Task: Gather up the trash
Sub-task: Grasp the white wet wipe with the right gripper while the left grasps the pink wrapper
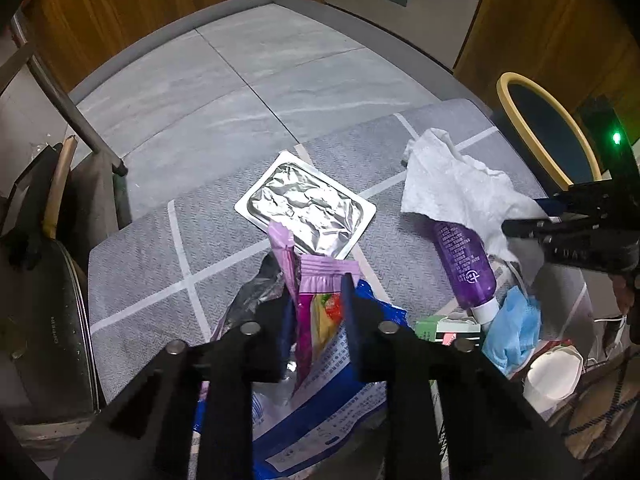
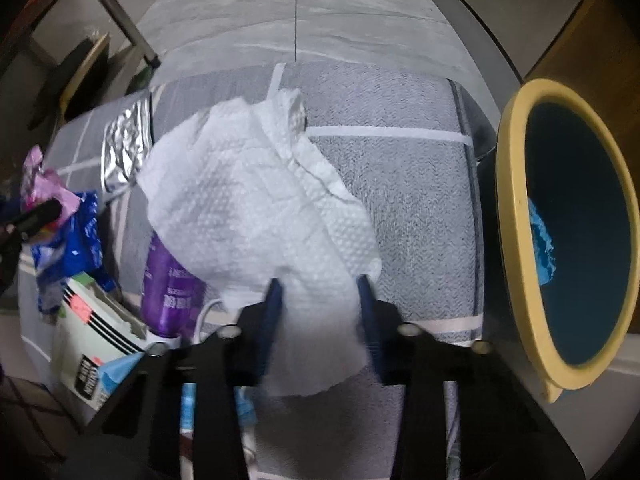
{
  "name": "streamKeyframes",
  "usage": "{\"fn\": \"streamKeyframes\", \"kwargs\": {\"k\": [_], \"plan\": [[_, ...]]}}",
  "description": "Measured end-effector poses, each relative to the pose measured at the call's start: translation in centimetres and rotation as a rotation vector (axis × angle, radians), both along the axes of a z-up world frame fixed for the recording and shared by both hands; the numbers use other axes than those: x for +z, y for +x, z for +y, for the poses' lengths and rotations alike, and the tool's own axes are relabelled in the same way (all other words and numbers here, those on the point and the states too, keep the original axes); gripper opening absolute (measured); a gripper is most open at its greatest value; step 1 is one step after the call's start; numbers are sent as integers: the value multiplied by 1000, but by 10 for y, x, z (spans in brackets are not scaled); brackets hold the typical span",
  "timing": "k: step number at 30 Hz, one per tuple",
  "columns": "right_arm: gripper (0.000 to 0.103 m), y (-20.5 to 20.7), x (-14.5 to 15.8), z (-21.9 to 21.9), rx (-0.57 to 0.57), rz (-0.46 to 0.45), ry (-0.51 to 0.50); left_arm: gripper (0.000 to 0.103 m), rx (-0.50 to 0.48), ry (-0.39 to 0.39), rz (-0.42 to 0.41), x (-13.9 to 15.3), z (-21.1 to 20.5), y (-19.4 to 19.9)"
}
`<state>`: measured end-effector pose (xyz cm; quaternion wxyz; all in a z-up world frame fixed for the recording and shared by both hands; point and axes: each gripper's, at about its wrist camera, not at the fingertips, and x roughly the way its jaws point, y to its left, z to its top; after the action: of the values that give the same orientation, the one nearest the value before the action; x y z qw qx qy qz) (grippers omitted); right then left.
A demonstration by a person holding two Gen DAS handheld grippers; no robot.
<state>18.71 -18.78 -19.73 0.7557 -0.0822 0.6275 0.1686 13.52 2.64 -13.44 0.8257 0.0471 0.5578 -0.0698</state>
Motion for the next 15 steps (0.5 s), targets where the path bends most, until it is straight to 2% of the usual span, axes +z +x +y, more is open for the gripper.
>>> {"fn": "streamKeyframes", "kwargs": {"k": [1, 4, 12, 15], "plan": [[20, 0, 1, 0, -2, 3, 8, 14, -1, 6, -7, 1, 0, 0], [11, 0, 6, 0, 4, -5, 23, 5, -5, -11, -20, 7, -1, 0], [7, -8, 50, -15, -44, -87, 114, 4, 6, -24, -75, 25, -1, -5], [7, -13, 74, -19, -62, -154, 140, 4, -5, -16, -108, 35, -3, -11]]}}
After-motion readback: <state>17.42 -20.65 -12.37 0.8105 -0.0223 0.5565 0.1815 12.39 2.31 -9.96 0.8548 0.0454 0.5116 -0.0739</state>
